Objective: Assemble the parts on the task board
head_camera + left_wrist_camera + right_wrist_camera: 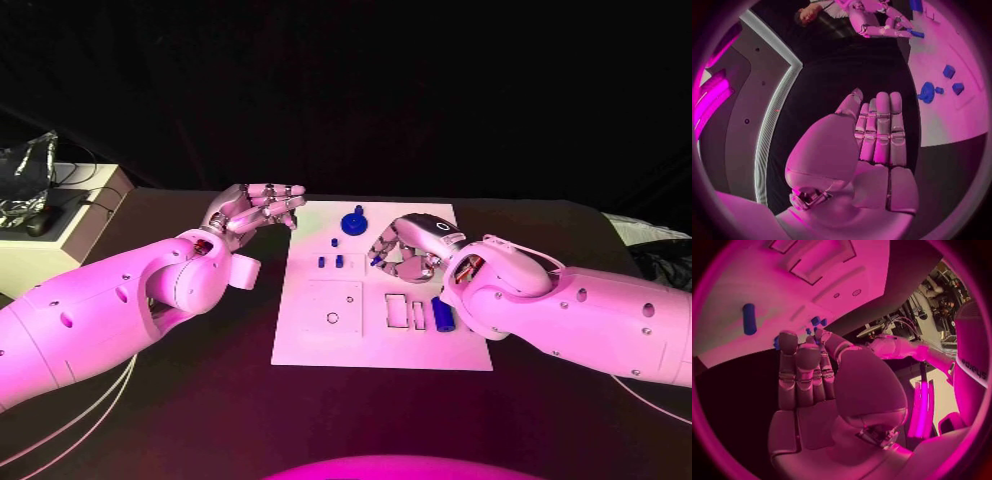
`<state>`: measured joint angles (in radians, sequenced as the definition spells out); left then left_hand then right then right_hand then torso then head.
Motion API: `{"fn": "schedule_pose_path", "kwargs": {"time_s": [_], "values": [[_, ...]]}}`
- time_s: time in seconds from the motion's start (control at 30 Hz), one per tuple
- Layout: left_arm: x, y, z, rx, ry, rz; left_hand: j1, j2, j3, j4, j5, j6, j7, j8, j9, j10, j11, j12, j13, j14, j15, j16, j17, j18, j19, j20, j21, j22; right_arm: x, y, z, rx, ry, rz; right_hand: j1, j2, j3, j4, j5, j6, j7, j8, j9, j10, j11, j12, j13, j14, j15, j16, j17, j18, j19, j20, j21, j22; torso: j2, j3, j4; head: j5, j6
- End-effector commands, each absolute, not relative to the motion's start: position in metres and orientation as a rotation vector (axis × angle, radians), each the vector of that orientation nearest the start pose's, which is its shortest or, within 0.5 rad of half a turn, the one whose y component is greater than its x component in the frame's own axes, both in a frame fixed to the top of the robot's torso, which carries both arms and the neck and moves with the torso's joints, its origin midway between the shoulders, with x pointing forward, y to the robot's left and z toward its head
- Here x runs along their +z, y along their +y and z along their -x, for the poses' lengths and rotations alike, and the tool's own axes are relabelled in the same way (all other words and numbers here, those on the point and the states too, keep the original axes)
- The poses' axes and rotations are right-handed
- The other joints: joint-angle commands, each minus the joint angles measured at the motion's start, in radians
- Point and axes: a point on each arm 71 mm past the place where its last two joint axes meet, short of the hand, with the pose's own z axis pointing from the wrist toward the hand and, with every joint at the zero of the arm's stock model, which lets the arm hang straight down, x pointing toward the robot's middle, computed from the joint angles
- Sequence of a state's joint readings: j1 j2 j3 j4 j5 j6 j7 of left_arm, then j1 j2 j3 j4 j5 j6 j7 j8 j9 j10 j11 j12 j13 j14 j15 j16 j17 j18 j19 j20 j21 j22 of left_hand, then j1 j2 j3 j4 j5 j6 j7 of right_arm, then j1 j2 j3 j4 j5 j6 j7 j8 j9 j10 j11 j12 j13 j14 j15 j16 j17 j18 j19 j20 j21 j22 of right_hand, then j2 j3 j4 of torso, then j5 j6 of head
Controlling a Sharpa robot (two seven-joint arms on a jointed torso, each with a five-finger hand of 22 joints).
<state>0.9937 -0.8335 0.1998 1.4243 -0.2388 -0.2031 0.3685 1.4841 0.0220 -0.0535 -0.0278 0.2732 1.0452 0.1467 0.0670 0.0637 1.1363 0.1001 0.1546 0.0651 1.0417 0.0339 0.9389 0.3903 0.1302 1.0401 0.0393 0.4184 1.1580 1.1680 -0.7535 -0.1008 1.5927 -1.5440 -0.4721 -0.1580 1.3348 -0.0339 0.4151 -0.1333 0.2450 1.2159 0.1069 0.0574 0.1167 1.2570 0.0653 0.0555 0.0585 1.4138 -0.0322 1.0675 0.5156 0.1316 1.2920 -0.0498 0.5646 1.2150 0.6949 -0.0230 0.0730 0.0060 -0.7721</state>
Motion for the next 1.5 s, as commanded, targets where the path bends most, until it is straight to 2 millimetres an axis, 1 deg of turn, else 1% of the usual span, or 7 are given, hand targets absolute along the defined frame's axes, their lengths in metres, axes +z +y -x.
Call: {"fn": "schedule_pose_path", "kwargs": {"time_s": [0.03,0.07,0.17,0.27,0.6,1.07,1.5], "values": [[-0.198,0.230,-0.497,-1.557,1.405,1.004,-0.001,-0.001,0.000,-0.004,0.005,-0.002,0.000,-0.001,0.000,-0.004,0.000,-0.006,-0.001,0.003,0.000,-0.007,0.001,-0.009,0.006,-0.001,-0.005,0.001,-0.209,-0.131,-0.450,0.726,1.563,0.298,0.000,0.010,0.003,-0.005,0.004,-0.001,0.008,0.008,-0.001,0.020,-0.012,0.003,0.001,-0.001,-0.007,0.004,-0.001,0.010,0.010,-0.001,-0.019,0.019,-0.001,-0.0028,0.0008,0.009,-0.002],[-0.198,0.230,-0.497,-1.557,1.405,1.004,-0.001,-0.001,0.000,-0.004,0.005,-0.002,0.000,-0.001,0.000,-0.004,0.000,-0.006,-0.001,0.003,0.000,-0.007,0.001,-0.009,0.006,-0.001,-0.005,0.001,-0.213,-0.129,-0.449,0.726,1.566,0.302,0.000,0.010,0.003,-0.005,0.004,-0.001,0.008,0.008,-0.001,0.020,-0.012,0.003,0.001,-0.001,-0.007,0.004,-0.001,0.010,0.010,-0.001,-0.019,0.019,-0.001,-0.0037,0.0010,0.012,-0.004],[-0.198,0.228,-0.497,-1.560,1.407,1.004,-0.002,-0.002,0.000,-0.004,0.004,-0.002,-0.001,0.000,0.000,-0.004,0.000,-0.005,-0.001,0.003,-0.001,-0.007,0.001,-0.010,0.006,-0.001,-0.007,0.001,-0.220,-0.123,-0.447,0.724,1.573,0.313,0.000,0.010,0.004,-0.008,0.005,-0.001,0.008,0.008,-0.001,0.021,-0.012,0.003,0.001,-0.001,-0.007,0.005,-0.002,0.010,0.016,-0.001,-0.032,0.035,0.002,-0.0012,0.0004,0.019,-0.006],[-0.198,0.228,-0.496,-1.560,1.407,1.004,-0.002,-0.002,0.000,-0.004,0.004,-0.002,-0.001,0.000,0.000,-0.004,0.000,-0.005,-0.001,0.003,-0.001,-0.007,0.001,-0.010,0.006,-0.001,-0.007,0.001,-0.225,-0.118,-0.445,0.714,1.576,0.331,-0.001,0.011,0.005,-0.010,0.006,-0.001,0.008,0.008,-0.002,0.021,-0.013,0.003,0.001,-0.001,-0.007,0.005,-0.002,0.011,0.021,-0.001,-0.044,0.047,0.002,-0.0007,0.0008,0.024,-0.011],[-0.198,0.227,-0.496,-1.560,1.412,1.006,-0.002,-0.002,0.000,-0.004,0.004,-0.002,-0.001,0.000,0.000,-0.004,0.000,-0.005,-0.001,0.003,-0.001,-0.007,0.001,-0.010,0.006,-0.001,-0.007,0.001,-0.235,-0.104,-0.438,0.708,1.594,0.387,-0.004,0.010,0.006,-0.014,0.008,0.001,0.007,0.008,-0.003,0.022,-0.013,0.003,0.001,0.000,-0.008,0.007,-0.003,0.011,0.033,-0.001,-0.080,0.079,0.002,-0.0001,0.0011,0.035,-0.026],[-0.198,0.228,-0.496,-1.558,1.415,1.007,-0.003,-0.003,0.001,-0.004,0.004,-0.001,-0.001,0.000,0.000,-0.007,0.000,-0.002,-0.001,0.003,0.000,-0.007,0.001,-0.009,0.007,-0.001,-0.011,0.004,-0.242,-0.095,-0.430,0.721,1.628,0.421,-0.005,0.012,0.005,-0.015,0.007,0.001,0.007,0.008,-0.004,0.022,-0.013,0.003,0.001,-0.002,-0.008,0.007,-0.005,0.011,0.049,-0.001,-0.122,0.116,0.002,0.0001,-0.0004,0.045,-0.040],[-0.198,0.228,-0.496,-1.558,1.417,1.008,-0.005,-0.003,0.001,-0.004,0.004,-0.001,-0.001,0.000,0.000,-0.009,0.001,-0.002,-0.001,0.003,0.000,-0.007,0.001,-0.009,0.009,0.000,-0.014,0.005,-0.245,-0.093,-0.429,0.717,1.638,0.432,-0.004,0.011,0.006,-0.016,0.008,0.000,0.008,0.008,-0.004,0.021,-0.012,0.003,0.001,-0.001,-0.007,0.007,-0.005,0.011,0.051,-0.001,-0.129,0.119,0.001,-0.0006,0.0005,0.045,-0.047]]}}
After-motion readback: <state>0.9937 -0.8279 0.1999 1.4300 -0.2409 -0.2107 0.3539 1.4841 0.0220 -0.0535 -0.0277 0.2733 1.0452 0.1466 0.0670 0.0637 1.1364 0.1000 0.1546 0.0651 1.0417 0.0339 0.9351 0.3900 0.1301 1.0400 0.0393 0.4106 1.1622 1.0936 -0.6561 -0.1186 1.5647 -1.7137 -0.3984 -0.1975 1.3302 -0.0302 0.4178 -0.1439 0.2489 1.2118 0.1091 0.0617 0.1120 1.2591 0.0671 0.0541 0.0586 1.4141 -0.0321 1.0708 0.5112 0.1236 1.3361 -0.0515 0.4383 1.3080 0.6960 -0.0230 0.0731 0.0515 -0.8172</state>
